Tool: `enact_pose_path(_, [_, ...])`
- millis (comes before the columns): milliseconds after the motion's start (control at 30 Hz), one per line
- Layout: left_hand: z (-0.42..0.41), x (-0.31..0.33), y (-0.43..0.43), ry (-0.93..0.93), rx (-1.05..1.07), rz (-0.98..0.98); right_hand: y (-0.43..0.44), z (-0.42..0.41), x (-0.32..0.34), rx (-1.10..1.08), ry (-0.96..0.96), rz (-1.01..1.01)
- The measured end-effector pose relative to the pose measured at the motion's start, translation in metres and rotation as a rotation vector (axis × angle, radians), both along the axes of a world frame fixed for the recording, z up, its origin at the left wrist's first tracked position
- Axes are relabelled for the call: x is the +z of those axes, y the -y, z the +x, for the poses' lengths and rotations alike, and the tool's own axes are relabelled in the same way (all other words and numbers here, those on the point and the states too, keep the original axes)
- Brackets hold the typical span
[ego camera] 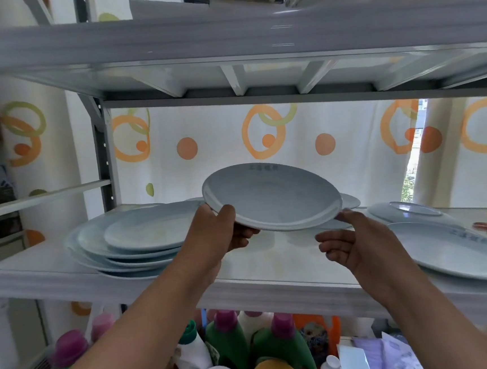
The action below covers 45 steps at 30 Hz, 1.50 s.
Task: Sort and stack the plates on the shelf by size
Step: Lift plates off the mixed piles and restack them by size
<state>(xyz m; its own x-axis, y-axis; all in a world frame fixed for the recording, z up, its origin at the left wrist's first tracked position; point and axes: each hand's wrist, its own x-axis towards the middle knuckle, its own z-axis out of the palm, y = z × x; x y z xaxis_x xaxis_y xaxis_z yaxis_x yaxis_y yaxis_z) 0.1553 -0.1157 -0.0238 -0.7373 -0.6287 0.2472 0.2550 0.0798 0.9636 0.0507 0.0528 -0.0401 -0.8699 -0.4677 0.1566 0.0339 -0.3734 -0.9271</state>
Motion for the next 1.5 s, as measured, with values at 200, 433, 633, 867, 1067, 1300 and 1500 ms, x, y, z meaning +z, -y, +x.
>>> enact_pose_path(200, [0.015,0.01,0.02,-0.033,0.084,0.085,0.011,-0.001,-0.008,0.006,0.026,0.0])
enact_pose_path(433, [0.035,0.016,0.043,-0.026,0.149,0.122,0.032,0.006,-0.01,0.046,0.028,-0.008])
enact_pose_path(633, [0.053,0.016,0.071,0.055,0.269,0.067,0.05,0.015,-0.012,0.088,0.035,-0.012])
enact_pose_path(867, [0.077,0.014,0.104,0.144,0.351,0.055,0.065,0.019,-0.018,0.132,0.032,0.01])
enact_pose_path(1067, [0.093,0.009,0.138,0.205,0.387,0.096,0.071,0.021,-0.017,0.136,0.032,0.018])
enact_pose_path(1300, [0.102,0.014,0.151,0.332,0.438,-0.06,0.074,0.026,-0.021,0.155,0.033,0.007])
enact_pose_path(1500, [0.107,0.006,0.157,0.464,0.51,-0.206,0.073,0.028,-0.023,0.157,0.037,0.009])
